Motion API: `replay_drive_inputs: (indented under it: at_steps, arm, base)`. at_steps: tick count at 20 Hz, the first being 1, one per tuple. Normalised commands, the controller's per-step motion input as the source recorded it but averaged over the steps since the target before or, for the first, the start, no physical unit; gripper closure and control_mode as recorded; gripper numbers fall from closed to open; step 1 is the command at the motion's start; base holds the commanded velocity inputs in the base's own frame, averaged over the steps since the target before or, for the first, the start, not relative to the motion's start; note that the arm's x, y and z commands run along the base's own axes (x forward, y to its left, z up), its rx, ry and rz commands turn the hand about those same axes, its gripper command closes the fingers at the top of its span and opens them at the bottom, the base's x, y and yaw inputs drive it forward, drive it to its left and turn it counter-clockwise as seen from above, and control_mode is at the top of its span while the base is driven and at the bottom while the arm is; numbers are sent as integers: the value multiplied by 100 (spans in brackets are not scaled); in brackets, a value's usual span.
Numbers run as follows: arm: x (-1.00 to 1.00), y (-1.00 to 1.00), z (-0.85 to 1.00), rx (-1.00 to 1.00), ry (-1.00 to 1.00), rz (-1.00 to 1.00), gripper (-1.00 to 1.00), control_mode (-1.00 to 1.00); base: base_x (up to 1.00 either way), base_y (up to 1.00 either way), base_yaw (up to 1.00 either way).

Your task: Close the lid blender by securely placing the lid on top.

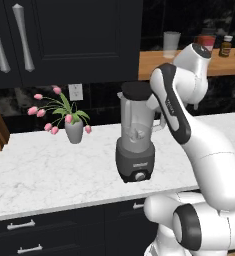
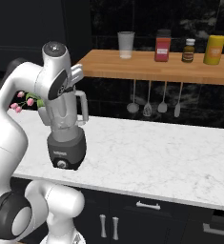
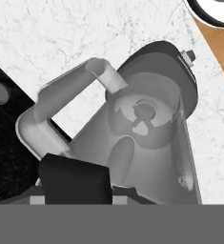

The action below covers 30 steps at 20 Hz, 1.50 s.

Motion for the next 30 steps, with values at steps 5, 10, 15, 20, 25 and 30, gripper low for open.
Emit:
replay_drive_inputs:
  at_steps: [5,10,15,20,25,30]
  arm:
    - [-25,4,0,0,1,0,100,-100]
    - [-25,6,0,0,2,0,100,-100]
    - [-10,4,0,0,0,0,100,-100]
    - [0,0,0,0,2,-1,100,-100]
    - [0,0,-9,-3,17,-7,100,-100]
    - [0,0,-22,-8,22,-7,100,-100]
  base:
    - [0,0,0]
    - [0,0,0]
    - [0,0,0]
    - [0,0,0]
    - [0,0,0]
    - [0,0,0]
